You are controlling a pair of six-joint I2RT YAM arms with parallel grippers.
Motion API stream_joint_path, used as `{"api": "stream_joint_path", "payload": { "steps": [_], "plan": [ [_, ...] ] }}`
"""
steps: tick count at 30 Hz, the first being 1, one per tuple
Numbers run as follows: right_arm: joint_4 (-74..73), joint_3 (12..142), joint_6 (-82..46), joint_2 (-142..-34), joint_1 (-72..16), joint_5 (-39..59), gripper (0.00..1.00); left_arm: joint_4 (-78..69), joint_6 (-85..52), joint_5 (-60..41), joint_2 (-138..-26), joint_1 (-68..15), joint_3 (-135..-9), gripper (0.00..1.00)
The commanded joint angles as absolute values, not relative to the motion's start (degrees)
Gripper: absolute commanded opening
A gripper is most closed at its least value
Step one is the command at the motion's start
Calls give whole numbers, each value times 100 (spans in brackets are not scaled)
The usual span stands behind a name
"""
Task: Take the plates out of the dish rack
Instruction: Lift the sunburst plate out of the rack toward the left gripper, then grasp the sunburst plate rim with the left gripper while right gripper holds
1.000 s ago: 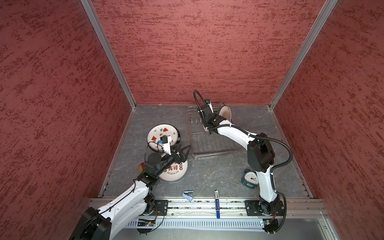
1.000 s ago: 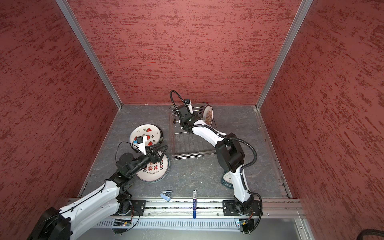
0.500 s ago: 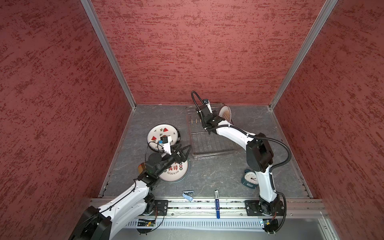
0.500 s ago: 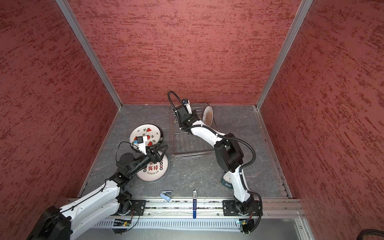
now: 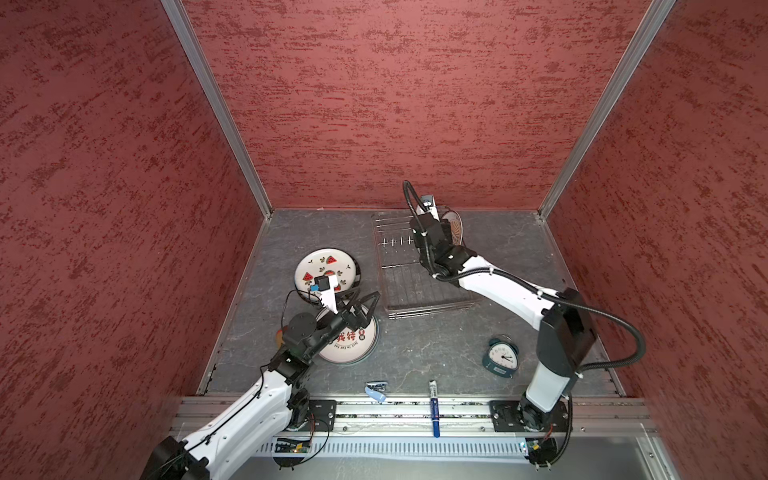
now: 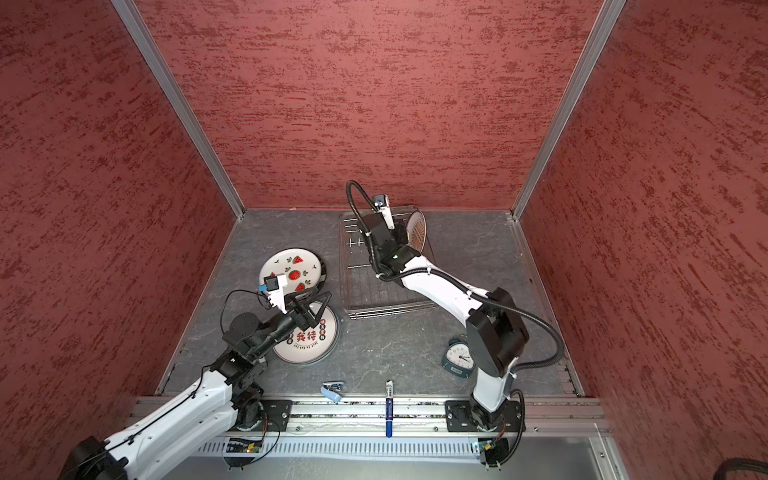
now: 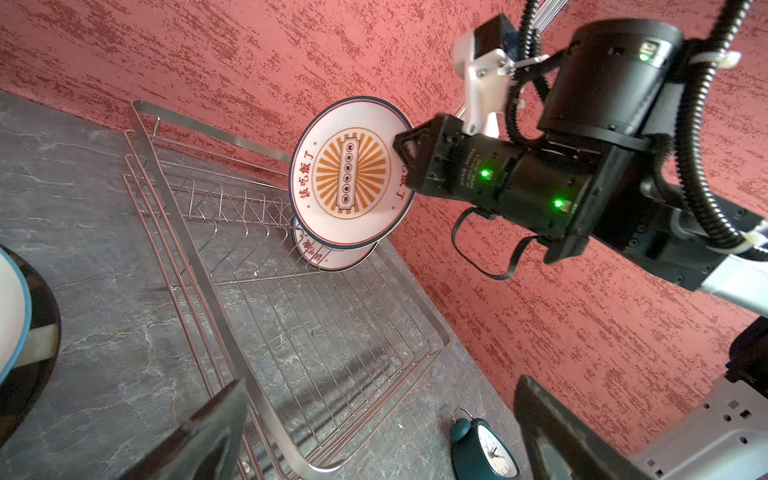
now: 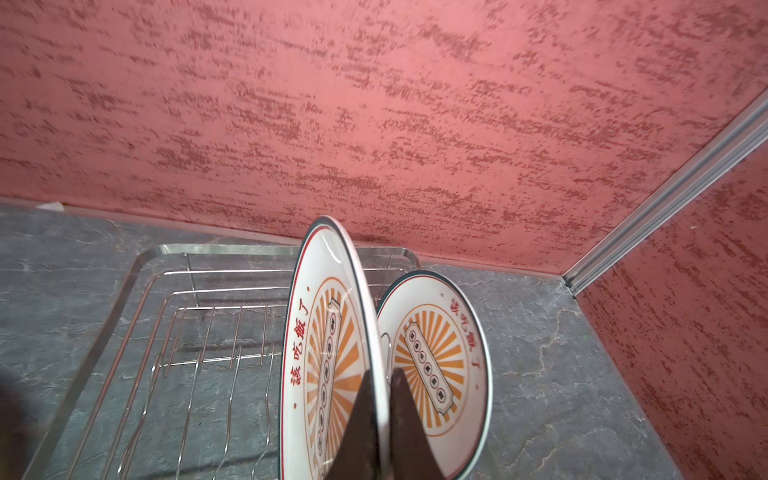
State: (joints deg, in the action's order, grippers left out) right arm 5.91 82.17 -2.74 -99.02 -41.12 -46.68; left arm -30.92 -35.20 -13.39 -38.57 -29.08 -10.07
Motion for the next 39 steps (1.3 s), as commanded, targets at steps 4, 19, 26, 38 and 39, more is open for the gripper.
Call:
{"api": "stream_joint_path", "payload": {
  "steps": [4,19,26,38,39],
  "plan": [
    [-716,6792,-478,-8378,-4122,-4095,0,-2559,-3603,-1362,-3374,-2997,-927,100],
    [-2755,3080,-2131,-4989,-3920,-1015,0,-2689,-3310,-3124,-3626,-3015,-1264,99],
    [-3661,2323,-2696,-4709,-3920,154,0,-2462,-3397,-2347,-3812,-3271,-1388,99],
    [-4535,1717,-3423,-4731,-3920,1051,0,-2591,-3312,-1786,-4592,-3791,-1889,74],
    [-4535,1653,-3489,-4718,-3920,1033,0,-2516,-3295,-1763,-4640,-3817,-1944,68]
  ]
}}
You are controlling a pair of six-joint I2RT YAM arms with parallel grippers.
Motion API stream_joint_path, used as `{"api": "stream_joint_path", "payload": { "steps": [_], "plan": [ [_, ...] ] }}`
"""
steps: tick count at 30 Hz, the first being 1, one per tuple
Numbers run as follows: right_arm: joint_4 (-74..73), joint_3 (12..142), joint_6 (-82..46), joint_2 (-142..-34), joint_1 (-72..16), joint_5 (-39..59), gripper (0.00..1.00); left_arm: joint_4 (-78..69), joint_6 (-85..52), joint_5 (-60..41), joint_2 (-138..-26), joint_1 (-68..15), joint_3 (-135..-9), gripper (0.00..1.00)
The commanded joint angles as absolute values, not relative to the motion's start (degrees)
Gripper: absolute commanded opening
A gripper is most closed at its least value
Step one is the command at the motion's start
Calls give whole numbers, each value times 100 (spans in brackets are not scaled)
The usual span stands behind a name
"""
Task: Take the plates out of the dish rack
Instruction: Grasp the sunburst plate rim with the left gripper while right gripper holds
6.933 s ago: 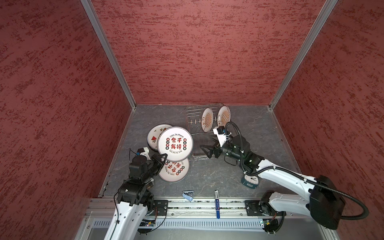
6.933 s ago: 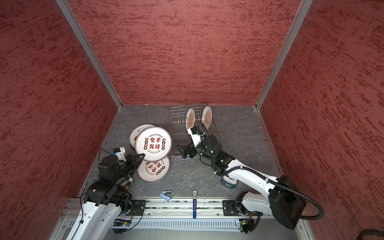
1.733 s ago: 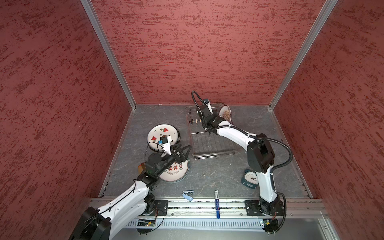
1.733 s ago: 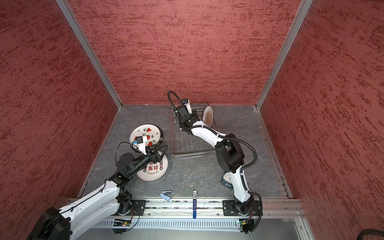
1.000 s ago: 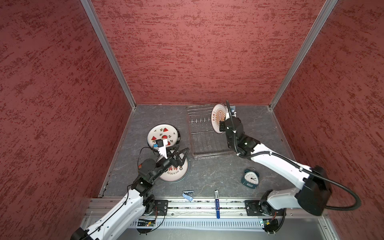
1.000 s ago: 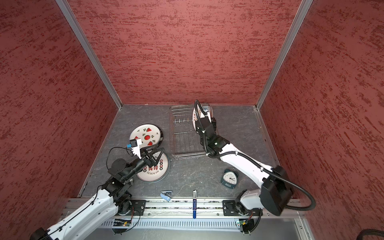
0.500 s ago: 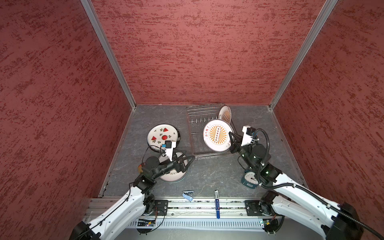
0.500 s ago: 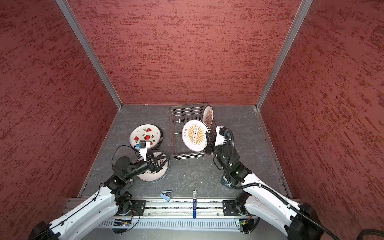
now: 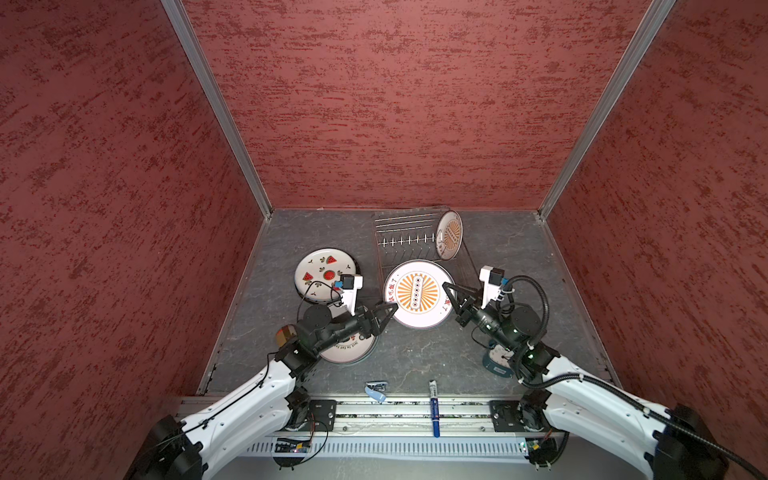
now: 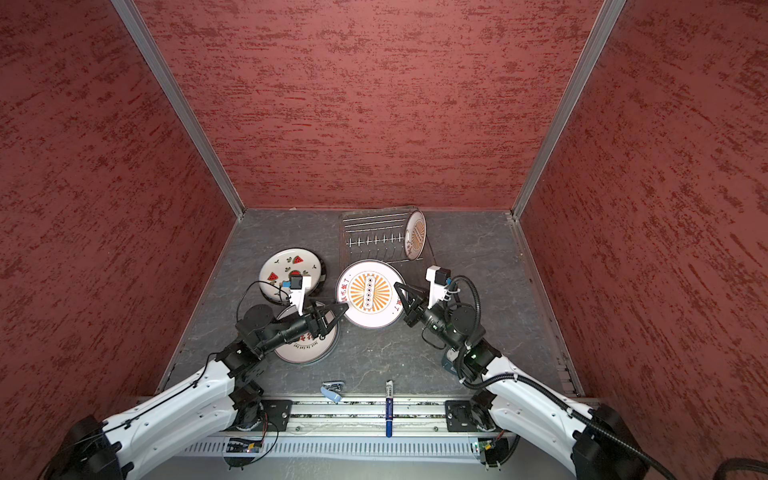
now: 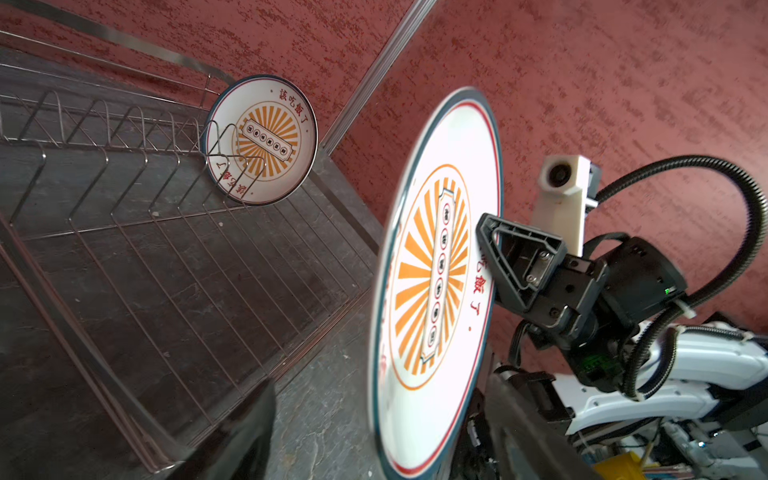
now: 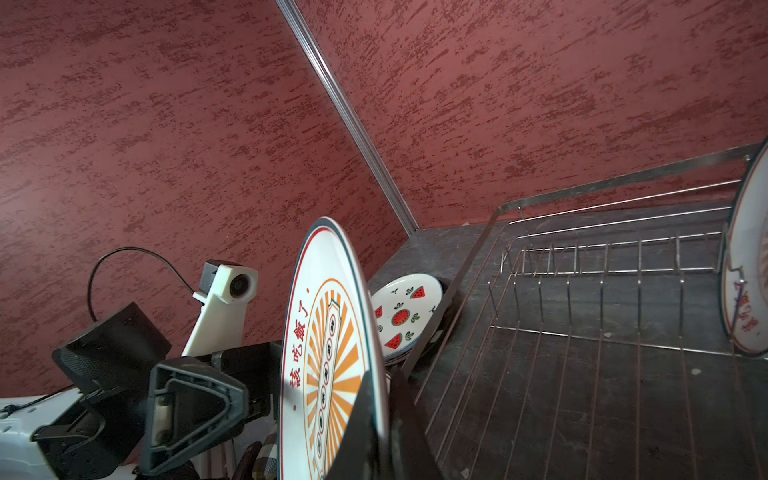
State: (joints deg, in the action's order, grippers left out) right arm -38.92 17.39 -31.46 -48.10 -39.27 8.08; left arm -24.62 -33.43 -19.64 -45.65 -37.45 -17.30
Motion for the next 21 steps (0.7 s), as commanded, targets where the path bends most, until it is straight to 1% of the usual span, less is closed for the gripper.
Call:
{"api": "stream_joint_path", "payload": {
  "steps": [1,2,3,4,6,11,13,17,21],
  "plan": [
    [-4527,1597,-3519,-4699,-3920,1005,0,-2451,-3280,-1743,-4677,-3838,-1996,64],
    [-4509,1557,-3545,-4685,-3918,937,0,-2403,-3279,-1732,-4705,-3849,-2021,58],
    [-4475,1525,-3567,-4691,-3920,870,0,-2397,-3304,-1733,-4735,-3865,-2028,49],
    [-4441,1499,-3588,-4691,-3920,840,0,-2428,-3354,-1738,-4767,-3876,-2022,42],
    [-4507,1449,-3587,-4698,-3920,834,0,-2617,-3429,-1783,-4814,-3916,-1953,35],
    [-4650,1342,-3536,-4738,-3920,868,0,-2689,-3452,-1715,-5011,-4040,-1972,23],
    [-4772,1265,-3517,-4755,-3918,839,0,-2689,-3428,-1722,-5089,-4060,-2049,15],
    [-4991,1184,-3380,-4906,-3920,588,0,-2568,-3460,-1933,-5083,-4069,-2107,5],
    [-5281,1249,-3193,-5405,-3919,387,0,-2683,-3567,-2187,-4890,-4069,-1947,0]
  ]
}}
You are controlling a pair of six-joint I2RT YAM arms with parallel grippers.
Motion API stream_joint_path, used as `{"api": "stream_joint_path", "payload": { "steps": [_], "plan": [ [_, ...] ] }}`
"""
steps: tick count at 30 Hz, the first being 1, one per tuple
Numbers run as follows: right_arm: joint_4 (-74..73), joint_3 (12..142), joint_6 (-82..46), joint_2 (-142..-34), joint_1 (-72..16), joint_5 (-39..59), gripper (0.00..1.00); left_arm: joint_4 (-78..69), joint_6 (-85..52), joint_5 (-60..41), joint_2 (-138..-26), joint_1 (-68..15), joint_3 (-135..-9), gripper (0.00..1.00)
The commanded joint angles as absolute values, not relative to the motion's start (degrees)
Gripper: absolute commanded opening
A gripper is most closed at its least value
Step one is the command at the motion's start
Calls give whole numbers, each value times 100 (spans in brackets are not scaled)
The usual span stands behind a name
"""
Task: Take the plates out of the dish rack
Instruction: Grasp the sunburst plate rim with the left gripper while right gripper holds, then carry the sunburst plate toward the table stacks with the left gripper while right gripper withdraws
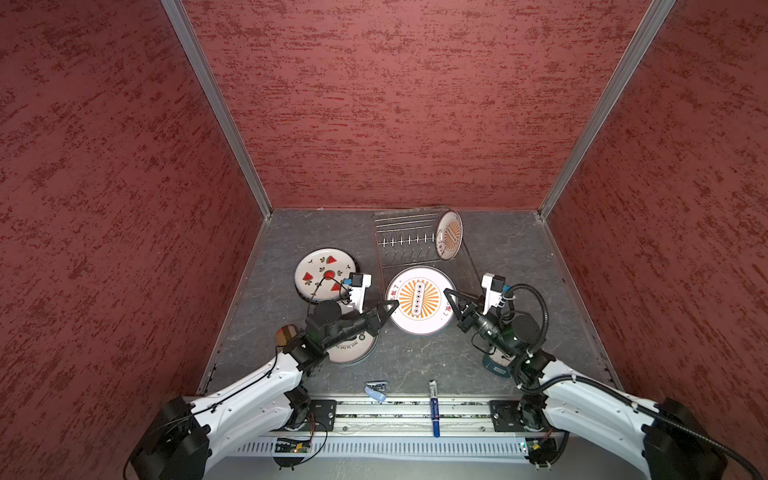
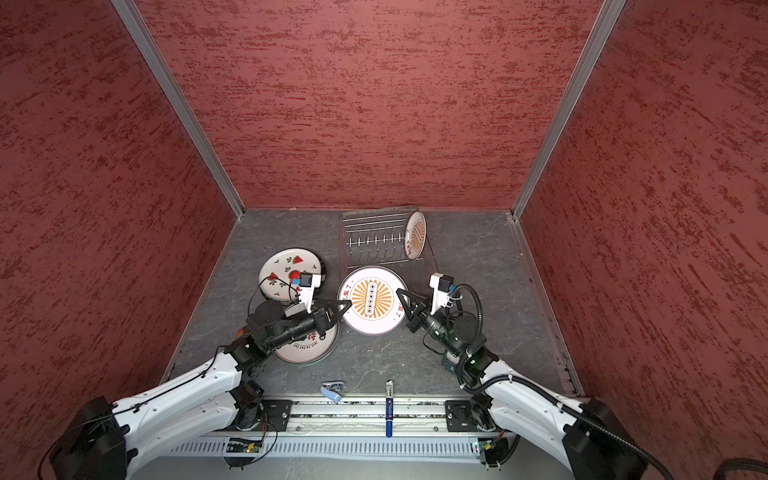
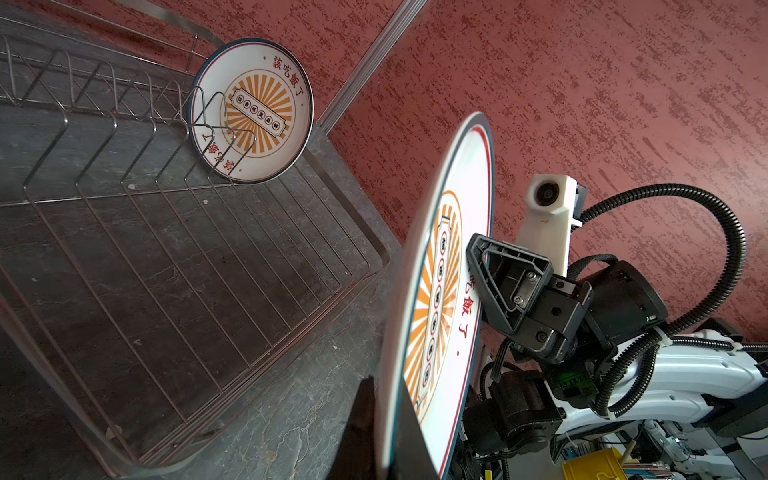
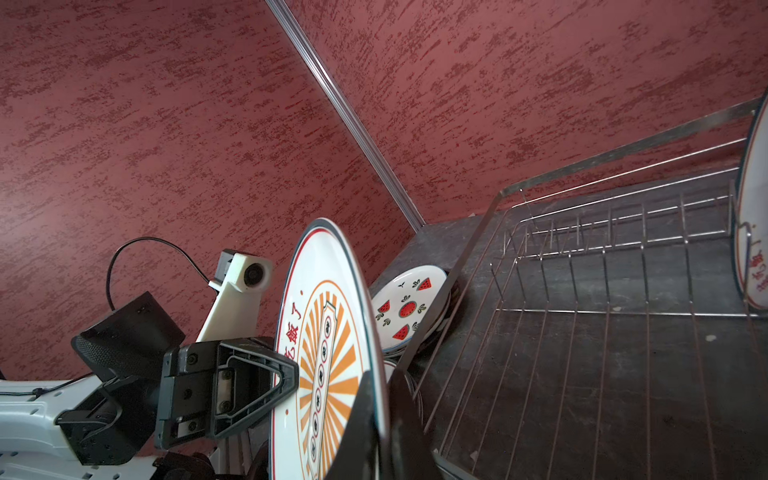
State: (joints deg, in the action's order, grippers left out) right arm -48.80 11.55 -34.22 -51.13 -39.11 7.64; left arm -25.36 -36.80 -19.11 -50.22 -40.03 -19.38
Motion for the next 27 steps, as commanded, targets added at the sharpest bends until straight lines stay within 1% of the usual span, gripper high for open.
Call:
{"api": "stream_joint_path", "payload": {
  "steps": [1,5,6,12,15,16,17,18,19,20,23,27],
  "plan": [
    [-5319,1287,-3149,-5544,-3920,390,0,-2602,-3564,-2177,-4813,-4069,-1927,0],
    [-5610,1411,-3055,-6004,-3920,595,0,-2259,-3663,-1877,-4475,-4069,-1853,0],
    [-5693,1437,-3031,-6098,-3920,667,2,-2250,-3697,-1831,-4404,-4069,-1822,0],
    [-6072,1552,-2997,-6432,-3920,1105,25,-2057,-3924,-1354,-3872,-4069,-1682,0],
    [-6056,1541,-3059,-6425,-3914,1285,38,-2102,-4069,-1403,-3759,-3940,-1649,0],
    [-6064,1515,-3091,-6425,-3920,1349,45,-2111,-4164,-1474,-3732,-3860,-1631,0],
    [-6049,1508,-3109,-6419,-3916,1397,59,-2162,-4236,-1541,-3717,-3805,-1605,0],
    [-5994,1509,-3119,-6416,-3921,1432,76,-2197,-4304,-1613,-3686,-3744,-1593,0],
    [-5912,1510,-3182,-6403,-3922,1378,91,-2197,-4376,-1635,-3647,-3689,-1583,0],
    [-5844,1505,-3217,-6384,-3924,1279,99,-2197,-4430,-1628,-3607,-3655,-1577,0],
    [-5757,1505,-3239,-6340,-3929,1117,99,-2045,-4626,-1408,-3449,-3567,-1536,0],
    [-5827,1472,-3320,-6312,-3926,1185,99,-1769,-5154,-955,-3142,-3382,-1390,0]
  ]
}}
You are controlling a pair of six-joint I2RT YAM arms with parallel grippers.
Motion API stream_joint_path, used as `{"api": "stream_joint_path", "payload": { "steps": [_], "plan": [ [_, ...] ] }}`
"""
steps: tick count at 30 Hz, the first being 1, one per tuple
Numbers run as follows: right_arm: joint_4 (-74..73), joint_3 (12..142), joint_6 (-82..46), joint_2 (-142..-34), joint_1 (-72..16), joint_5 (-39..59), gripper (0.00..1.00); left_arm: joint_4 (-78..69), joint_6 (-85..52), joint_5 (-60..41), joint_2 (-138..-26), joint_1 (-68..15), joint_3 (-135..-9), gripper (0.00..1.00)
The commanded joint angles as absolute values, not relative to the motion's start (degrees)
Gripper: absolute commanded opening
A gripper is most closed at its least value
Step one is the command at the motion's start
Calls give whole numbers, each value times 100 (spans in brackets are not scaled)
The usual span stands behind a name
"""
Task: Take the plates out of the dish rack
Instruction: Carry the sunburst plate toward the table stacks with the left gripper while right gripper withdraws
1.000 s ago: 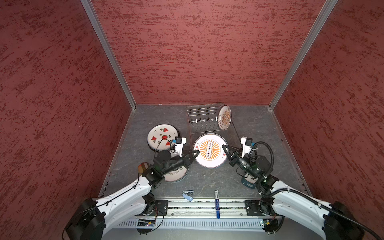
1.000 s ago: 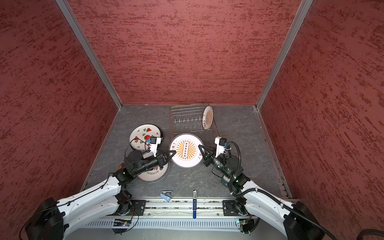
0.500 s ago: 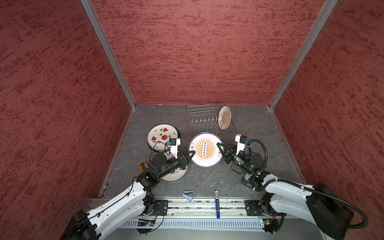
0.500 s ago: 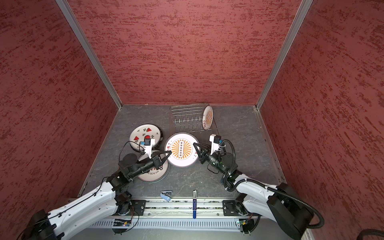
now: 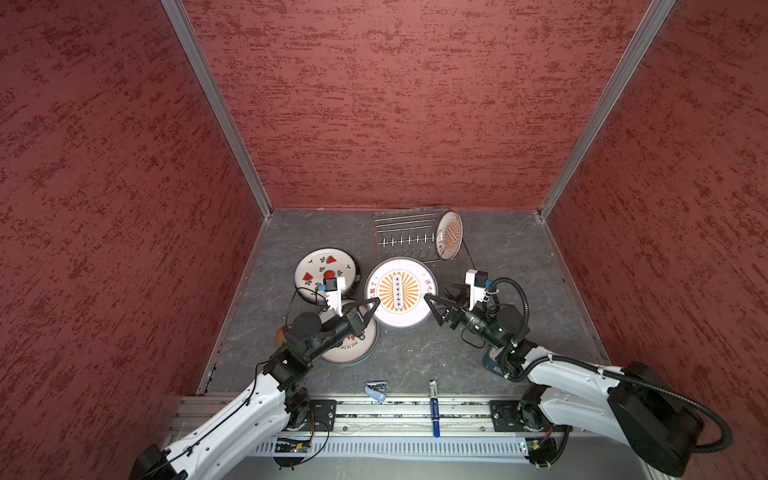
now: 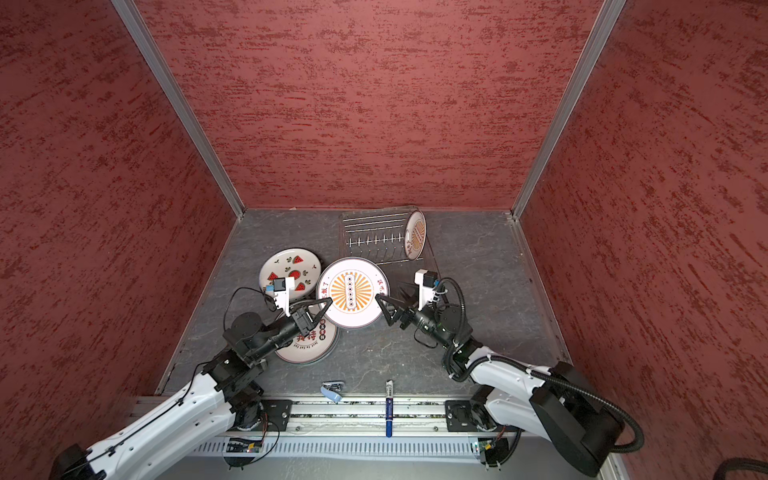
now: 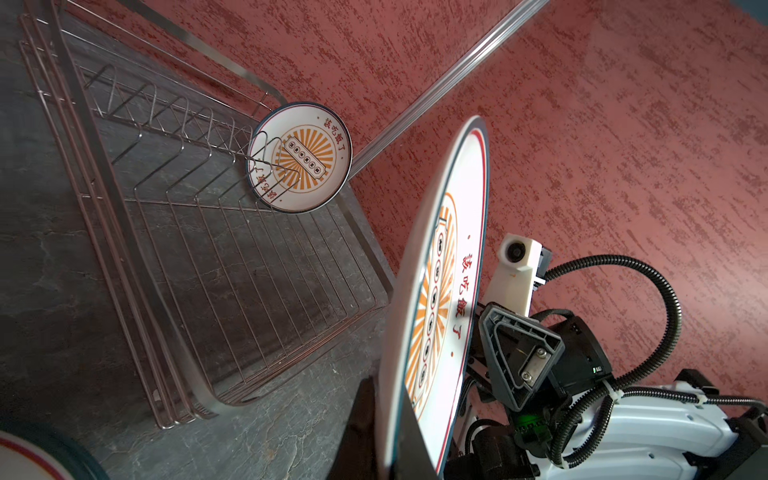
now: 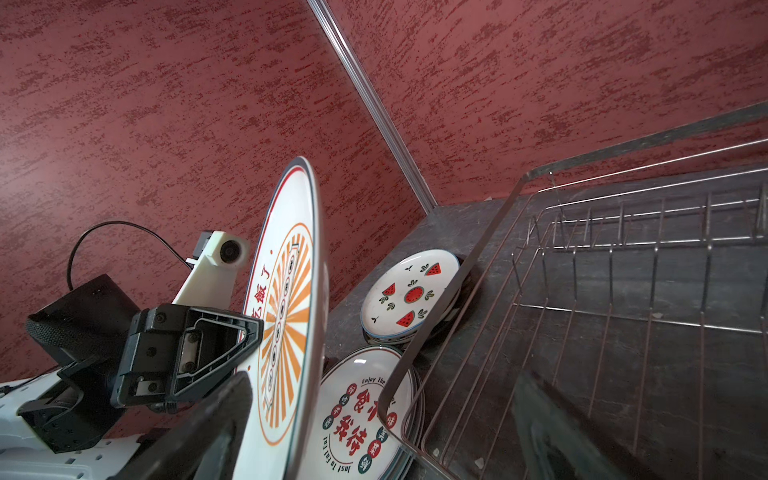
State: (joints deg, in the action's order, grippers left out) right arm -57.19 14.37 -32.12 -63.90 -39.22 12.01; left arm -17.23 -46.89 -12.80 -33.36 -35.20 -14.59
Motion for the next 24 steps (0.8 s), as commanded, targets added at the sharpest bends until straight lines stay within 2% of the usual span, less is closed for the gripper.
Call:
{"api": "stream_joint_path", "payload": {
  "steps": [1,8,14,19,24],
  "plan": [
    [-5924,1436,-3337,-6355,-3929,1215,99,-1720,-5286,-995,-3061,-3261,-1373,0],
    [-6179,1481,-3196,-6753,-3946,1652,98,-1072,-5983,-853,-2397,-2720,-1281,0],
    [-5992,1572,-3049,-6846,-4032,1582,97,1115,-6462,15,-1793,-2698,-1776,0],
    [-5776,1715,-3015,-6907,-4059,1598,97,2987,-6990,643,-1805,-2698,-2462,0],
    [-5776,1811,-2960,-6961,-4154,1690,95,3419,-7371,549,-1769,-2787,-2558,0]
  ]
}}
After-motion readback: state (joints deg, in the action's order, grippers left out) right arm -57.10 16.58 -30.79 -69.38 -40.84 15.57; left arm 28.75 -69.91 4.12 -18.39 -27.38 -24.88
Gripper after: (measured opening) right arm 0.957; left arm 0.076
